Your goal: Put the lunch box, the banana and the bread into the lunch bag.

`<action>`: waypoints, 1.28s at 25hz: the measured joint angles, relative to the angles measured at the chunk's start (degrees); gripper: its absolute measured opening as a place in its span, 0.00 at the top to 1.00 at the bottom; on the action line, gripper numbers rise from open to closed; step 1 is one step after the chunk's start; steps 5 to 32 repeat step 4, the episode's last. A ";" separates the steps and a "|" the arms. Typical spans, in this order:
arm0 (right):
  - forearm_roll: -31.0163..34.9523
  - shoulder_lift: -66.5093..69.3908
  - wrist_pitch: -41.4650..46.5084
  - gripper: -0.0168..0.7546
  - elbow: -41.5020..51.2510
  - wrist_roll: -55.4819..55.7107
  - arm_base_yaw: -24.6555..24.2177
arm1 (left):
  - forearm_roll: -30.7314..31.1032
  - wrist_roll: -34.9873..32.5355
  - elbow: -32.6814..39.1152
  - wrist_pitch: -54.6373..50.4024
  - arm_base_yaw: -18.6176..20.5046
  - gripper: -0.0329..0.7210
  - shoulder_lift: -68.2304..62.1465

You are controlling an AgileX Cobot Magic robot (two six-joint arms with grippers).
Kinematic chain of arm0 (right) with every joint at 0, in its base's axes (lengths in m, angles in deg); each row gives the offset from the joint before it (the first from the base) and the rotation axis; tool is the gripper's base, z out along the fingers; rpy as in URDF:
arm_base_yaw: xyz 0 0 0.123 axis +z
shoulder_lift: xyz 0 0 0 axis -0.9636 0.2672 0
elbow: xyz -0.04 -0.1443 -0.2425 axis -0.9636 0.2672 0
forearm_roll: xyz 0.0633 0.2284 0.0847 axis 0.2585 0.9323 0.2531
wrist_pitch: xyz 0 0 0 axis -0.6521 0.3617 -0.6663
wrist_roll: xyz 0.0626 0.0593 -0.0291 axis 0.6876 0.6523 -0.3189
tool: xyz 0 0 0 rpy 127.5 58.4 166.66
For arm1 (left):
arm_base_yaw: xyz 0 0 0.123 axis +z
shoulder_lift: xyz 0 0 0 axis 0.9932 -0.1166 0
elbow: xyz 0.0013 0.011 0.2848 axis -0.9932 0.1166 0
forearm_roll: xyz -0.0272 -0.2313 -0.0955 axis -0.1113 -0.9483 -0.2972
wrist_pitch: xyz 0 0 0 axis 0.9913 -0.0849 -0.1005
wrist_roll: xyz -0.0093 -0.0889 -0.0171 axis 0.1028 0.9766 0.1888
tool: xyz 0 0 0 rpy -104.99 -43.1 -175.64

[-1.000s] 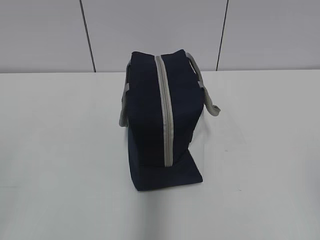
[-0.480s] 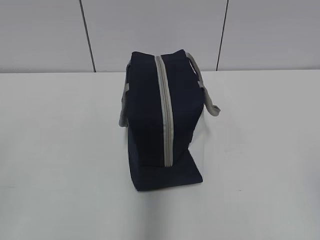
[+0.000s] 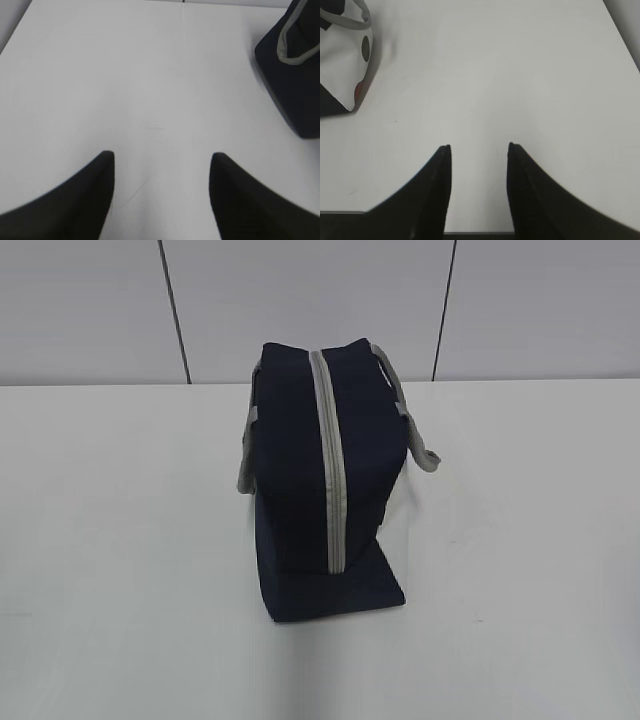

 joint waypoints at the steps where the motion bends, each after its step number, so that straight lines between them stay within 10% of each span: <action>1: 0.00 0.00 0.00 0.62 0.00 0.00 0.00 | 0.00 0.00 0.00 0.00 0.00 0.39 0.00; 32: 0.00 0.00 0.00 0.62 0.00 0.00 0.00 | 0.00 0.00 0.00 0.00 0.00 0.39 0.00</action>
